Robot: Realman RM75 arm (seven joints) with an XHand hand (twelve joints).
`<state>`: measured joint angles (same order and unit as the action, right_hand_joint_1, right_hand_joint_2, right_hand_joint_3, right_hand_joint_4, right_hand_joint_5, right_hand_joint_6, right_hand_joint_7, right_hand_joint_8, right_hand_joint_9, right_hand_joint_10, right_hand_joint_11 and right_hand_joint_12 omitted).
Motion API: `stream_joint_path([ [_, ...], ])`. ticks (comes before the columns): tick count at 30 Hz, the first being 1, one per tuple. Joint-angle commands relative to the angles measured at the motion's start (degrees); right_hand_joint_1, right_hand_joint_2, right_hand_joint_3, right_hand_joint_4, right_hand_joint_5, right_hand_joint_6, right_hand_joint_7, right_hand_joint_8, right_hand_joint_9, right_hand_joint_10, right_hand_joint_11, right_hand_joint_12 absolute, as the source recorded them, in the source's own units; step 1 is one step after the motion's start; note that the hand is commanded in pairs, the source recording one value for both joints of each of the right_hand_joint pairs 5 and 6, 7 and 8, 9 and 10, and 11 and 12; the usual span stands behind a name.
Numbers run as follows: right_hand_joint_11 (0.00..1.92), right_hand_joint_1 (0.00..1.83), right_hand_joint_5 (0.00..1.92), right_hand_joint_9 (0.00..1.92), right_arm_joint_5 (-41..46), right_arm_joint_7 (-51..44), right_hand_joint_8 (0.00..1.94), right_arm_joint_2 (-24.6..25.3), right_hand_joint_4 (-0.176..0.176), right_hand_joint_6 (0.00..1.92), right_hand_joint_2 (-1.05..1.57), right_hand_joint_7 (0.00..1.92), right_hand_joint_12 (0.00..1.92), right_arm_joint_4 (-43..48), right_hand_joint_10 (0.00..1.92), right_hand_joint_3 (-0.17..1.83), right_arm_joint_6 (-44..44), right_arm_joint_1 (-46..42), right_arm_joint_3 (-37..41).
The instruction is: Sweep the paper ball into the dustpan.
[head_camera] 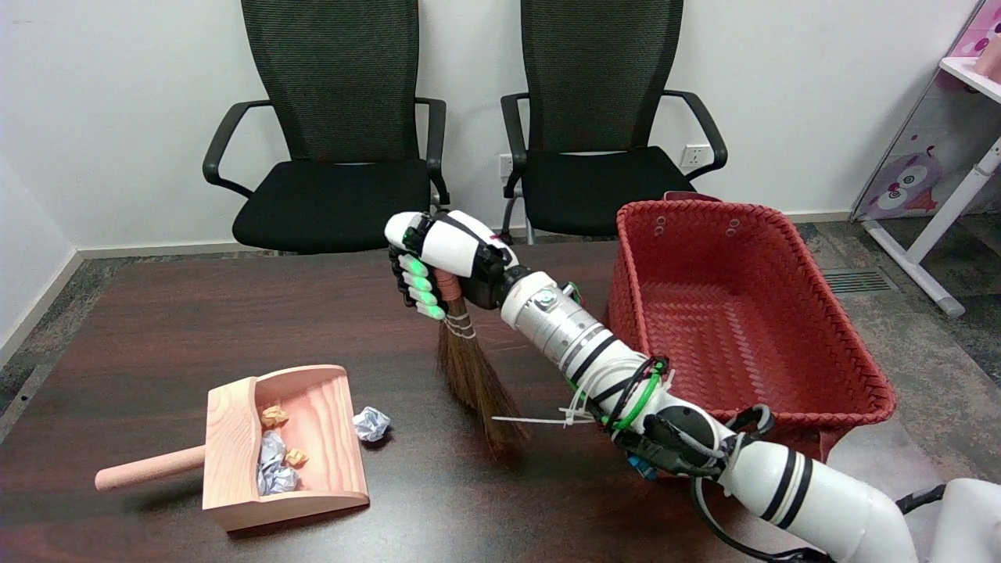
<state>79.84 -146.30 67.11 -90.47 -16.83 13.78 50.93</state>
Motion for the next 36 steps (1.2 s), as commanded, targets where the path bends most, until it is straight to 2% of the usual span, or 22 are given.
stream_joint_path([
  [1,1.92,0.73,1.92,1.92,-14.4,-0.3,1.92,0.0,0.041,1.92,1.57,1.92,1.92,-3.4,1.92,1.83,-1.3,-0.1,0.8],
  [5,1.92,0.73,1.92,1.92,-20.0,-0.4,1.92,1.4,0.042,1.92,1.57,1.92,1.92,-2.3,1.92,1.83,-4.5,-0.8,0.8],
  [9,1.92,0.73,1.92,1.92,-28.1,-0.4,1.92,5.3,0.044,1.92,1.57,1.92,1.92,1.3,1.92,1.83,-6.6,-2.3,2.1],
  [15,1.92,0.73,1.92,1.92,-41.7,-0.4,1.92,11.6,0.047,1.92,1.57,1.92,1.92,5.3,1.92,1.83,-5.8,-4.6,6.2],
  [18,1.92,0.73,1.92,1.92,-45.7,-0.4,1.92,13.9,0.047,1.92,1.57,1.92,1.92,7.3,1.92,1.83,-4.7,-4.9,7.0],
  [21,1.92,0.74,1.92,1.92,-47.8,-0.4,1.92,16.0,0.047,1.92,1.57,1.92,1.92,9.9,1.92,1.83,-4.2,-4.6,6.7],
  [36,1.92,0.73,1.92,1.92,-47.3,-0.3,1.92,24.4,0.044,1.92,1.57,1.92,1.92,17.0,1.92,1.83,-6.3,-4.6,3.7],
])
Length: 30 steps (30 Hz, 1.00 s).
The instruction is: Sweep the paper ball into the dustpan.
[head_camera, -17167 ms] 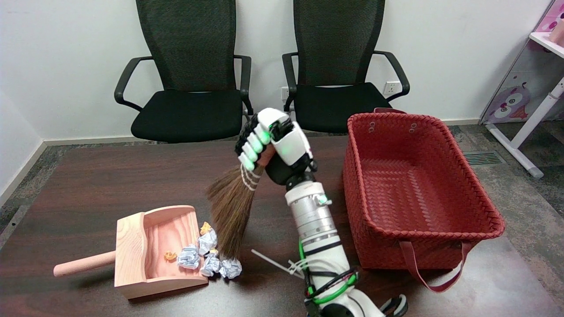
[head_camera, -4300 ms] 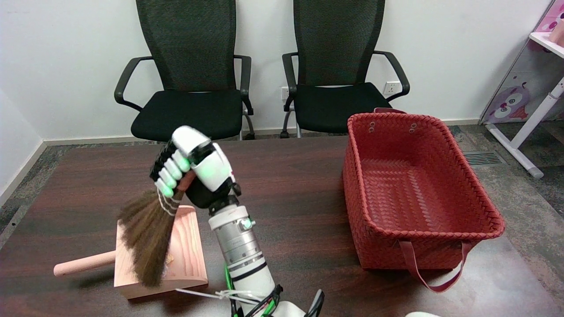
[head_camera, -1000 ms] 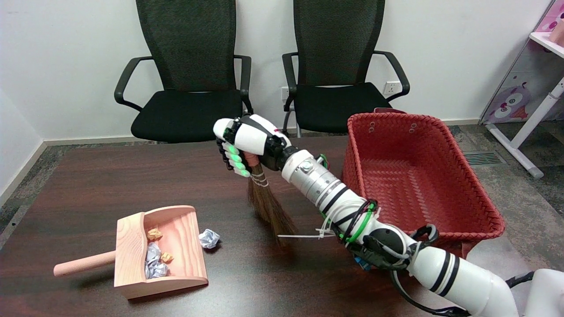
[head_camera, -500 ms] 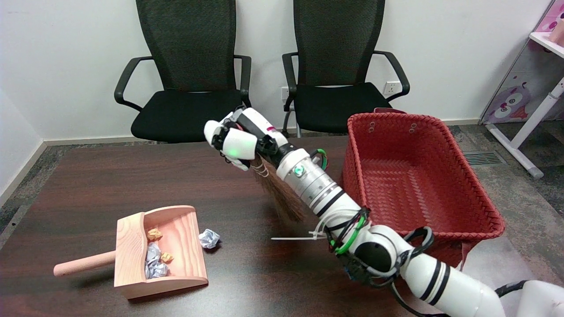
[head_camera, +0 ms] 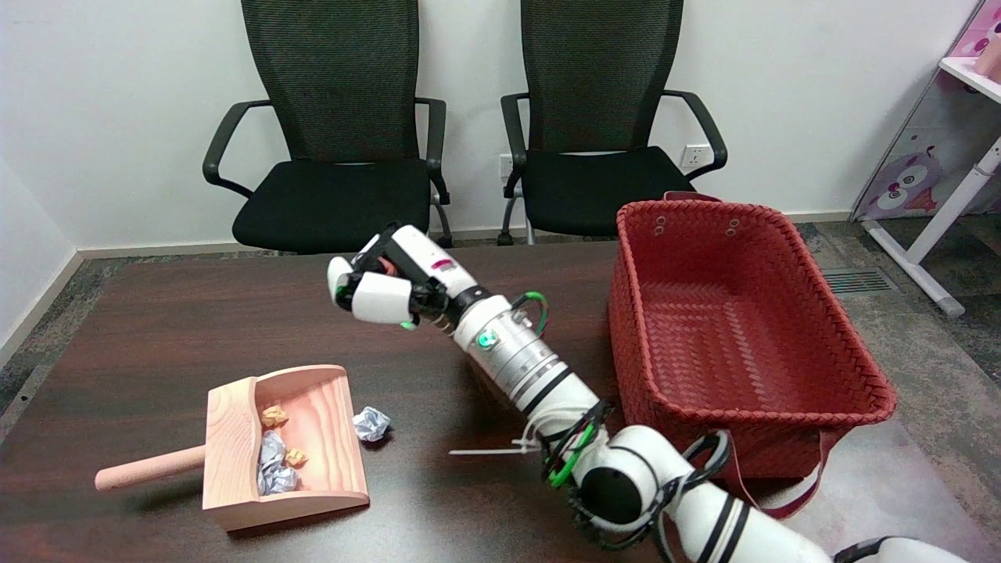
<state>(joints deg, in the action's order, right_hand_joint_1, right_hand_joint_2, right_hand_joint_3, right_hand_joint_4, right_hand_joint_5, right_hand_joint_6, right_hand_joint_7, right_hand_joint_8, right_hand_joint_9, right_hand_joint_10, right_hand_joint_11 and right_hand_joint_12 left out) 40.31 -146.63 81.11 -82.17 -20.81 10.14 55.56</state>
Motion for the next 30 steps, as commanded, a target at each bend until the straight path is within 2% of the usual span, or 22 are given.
stream_joint_path([
  [1,1.92,0.73,1.92,1.92,-7.9,0.0,1.92,11.1,0.044,1.92,1.57,1.92,1.92,9.9,1.92,1.83,-3.0,-0.8,-1.2],
  [6,1.92,0.72,1.92,1.92,-8.2,0.0,1.92,14.5,0.046,1.92,1.57,1.92,1.92,14.8,1.92,1.83,-6.8,-0.2,-2.9],
  [9,1.92,0.69,1.92,1.92,-8.2,0.0,1.92,15.0,0.048,1.92,1.57,1.92,1.92,18.4,1.92,1.83,-12.5,1.1,-5.8],
  [16,1.92,0.63,1.92,1.92,-7.9,0.0,1.92,15.3,0.045,1.92,1.56,1.92,1.92,30.8,1.92,1.83,-31.0,4.6,-14.4],
  [22,1.92,0.60,1.92,1.92,-6.7,0.5,1.92,19.7,0.039,1.92,1.53,1.92,1.92,39.4,1.92,1.83,-44.7,4.1,-15.8],
  [25,1.92,0.57,1.92,1.92,-3.1,4.4,1.92,21.5,0.034,1.92,1.53,1.92,1.92,41.2,1.92,1.83,-45.7,3.5,-16.4],
  [30,1.92,0.53,1.92,1.92,-1.8,8.8,1.92,22.7,0.031,1.92,1.53,1.92,1.92,43.4,1.92,1.83,-47.0,3.3,-17.1],
])
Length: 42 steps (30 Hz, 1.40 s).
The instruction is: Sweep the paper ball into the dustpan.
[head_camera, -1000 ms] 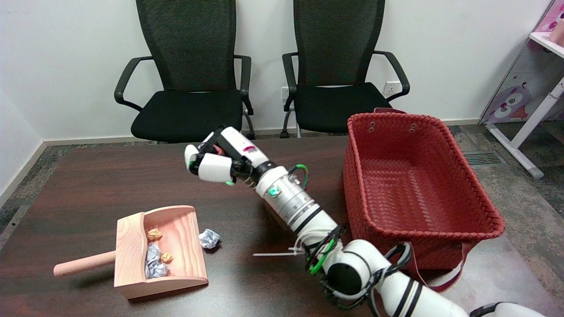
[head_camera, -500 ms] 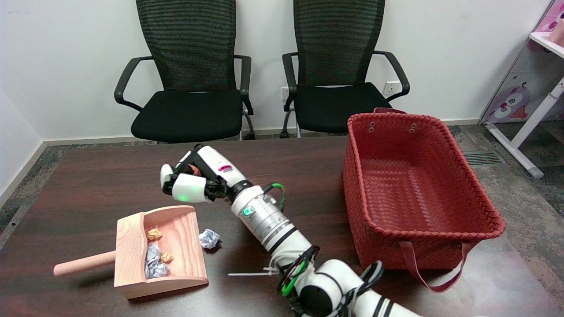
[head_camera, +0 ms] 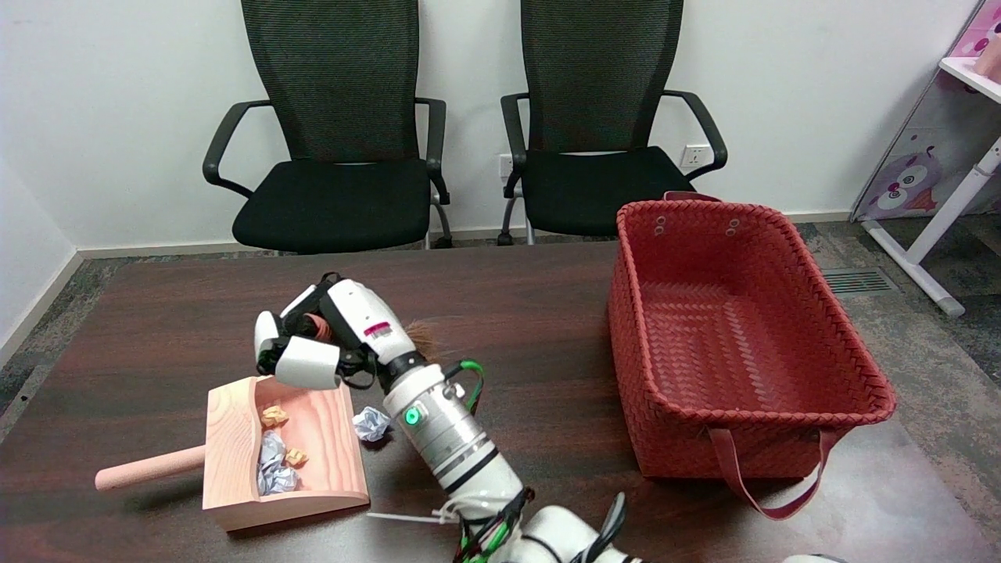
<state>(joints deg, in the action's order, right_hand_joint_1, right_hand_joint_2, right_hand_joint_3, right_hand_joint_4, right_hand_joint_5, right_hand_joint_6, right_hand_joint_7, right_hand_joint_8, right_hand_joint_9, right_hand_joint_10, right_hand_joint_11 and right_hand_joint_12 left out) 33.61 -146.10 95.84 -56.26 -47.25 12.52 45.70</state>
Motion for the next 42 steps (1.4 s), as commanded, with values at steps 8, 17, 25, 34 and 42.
stream_joint_path([
  [8,1.92,0.49,1.92,1.92,14.1,31.1,1.92,7.6,0.028,1.92,1.52,1.92,1.92,23.3,1.92,1.79,-15.1,0.5,-7.8],
  [17,1.92,0.47,1.92,1.92,17.8,48.0,1.92,8.1,0.012,1.92,1.44,1.92,1.92,20.7,1.92,1.66,-6.7,0.8,-8.1],
  [25,1.92,0.49,1.92,1.92,28.1,61.5,1.92,9.0,0.007,1.92,1.29,1.92,1.92,20.1,1.92,1.39,-4.7,2.8,-8.2],
  [34,1.92,0.50,1.92,1.92,28.7,68.5,1.92,5.2,0.003,1.92,1.28,1.92,1.92,13.4,1.92,1.23,-5.8,5.7,-7.4],
  [42,1.92,0.49,1.92,1.92,31.1,68.7,1.92,-0.1,0.000,1.92,1.33,1.92,1.92,6.4,1.92,1.18,-5.3,7.1,-7.2],
])
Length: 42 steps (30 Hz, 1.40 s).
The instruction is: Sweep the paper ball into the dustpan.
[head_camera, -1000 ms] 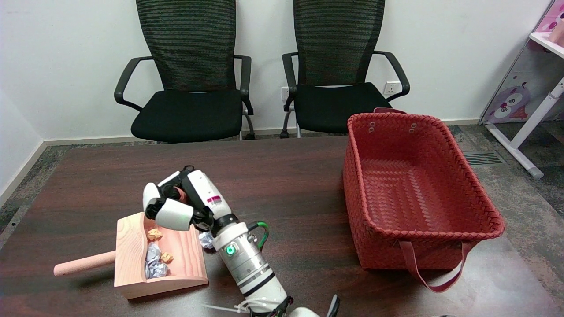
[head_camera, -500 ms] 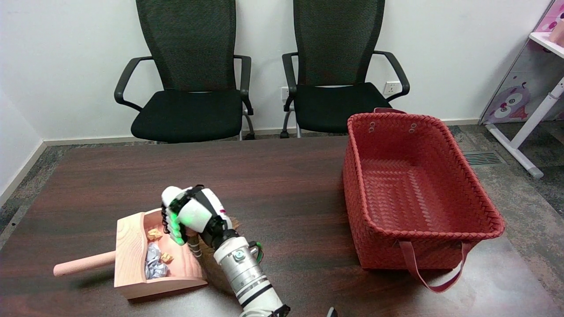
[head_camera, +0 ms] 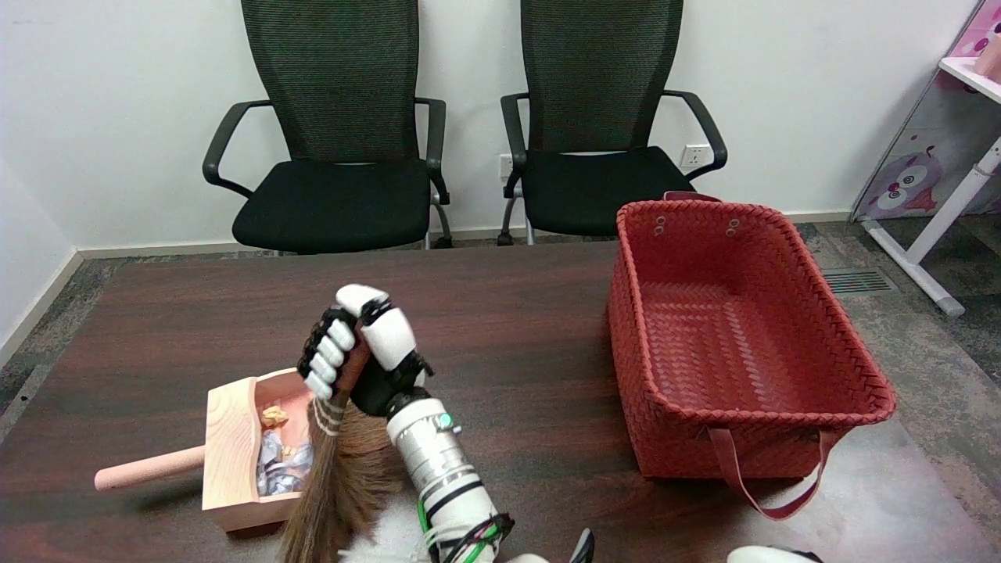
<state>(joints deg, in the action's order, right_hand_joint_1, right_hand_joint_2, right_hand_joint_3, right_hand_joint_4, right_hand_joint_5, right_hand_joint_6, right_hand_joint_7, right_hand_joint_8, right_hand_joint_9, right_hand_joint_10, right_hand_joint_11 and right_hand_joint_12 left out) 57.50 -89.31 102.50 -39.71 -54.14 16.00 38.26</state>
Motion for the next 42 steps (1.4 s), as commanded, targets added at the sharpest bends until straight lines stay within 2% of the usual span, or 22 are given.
stream_joint_path([
  [1,1.92,0.49,1.92,1.92,7.6,11.9,1.92,-7.5,0.000,1.92,1.33,1.92,1.92,-11.2,1.92,1.18,1.8,3.7,0.1],
  [18,1.92,0.46,1.92,1.92,7.5,11.2,1.92,-19.6,0.001,1.92,1.47,1.92,1.92,-29.1,1.92,1.13,0.5,3.2,0.5],
  [24,1.92,0.46,1.92,1.92,8.5,5.6,1.92,-24.1,0.000,1.92,1.50,1.92,1.92,-34.7,1.92,1.14,0.9,3.4,0.8],
  [32,1.92,0.45,1.92,1.92,9.3,0.0,1.92,-27.9,-0.001,1.92,1.56,1.92,1.92,-37.6,1.92,1.15,1.0,3.7,1.9],
  [35,1.92,0.47,1.92,1.92,9.3,-5.7,1.92,-29.4,0.000,1.92,1.57,1.92,1.92,-38.1,1.92,1.16,1.1,3.8,2.6],
  [38,1.92,0.52,1.92,1.92,9.3,-16.5,1.92,-30.7,0.004,1.92,1.57,1.92,1.92,-38.0,1.92,1.17,1.3,4.1,2.4],
  [42,1.92,0.59,1.92,1.92,9.9,-36.7,1.92,-31.0,0.027,1.92,1.57,1.92,1.92,-38.4,1.92,1.26,3.8,4.0,2.1],
])
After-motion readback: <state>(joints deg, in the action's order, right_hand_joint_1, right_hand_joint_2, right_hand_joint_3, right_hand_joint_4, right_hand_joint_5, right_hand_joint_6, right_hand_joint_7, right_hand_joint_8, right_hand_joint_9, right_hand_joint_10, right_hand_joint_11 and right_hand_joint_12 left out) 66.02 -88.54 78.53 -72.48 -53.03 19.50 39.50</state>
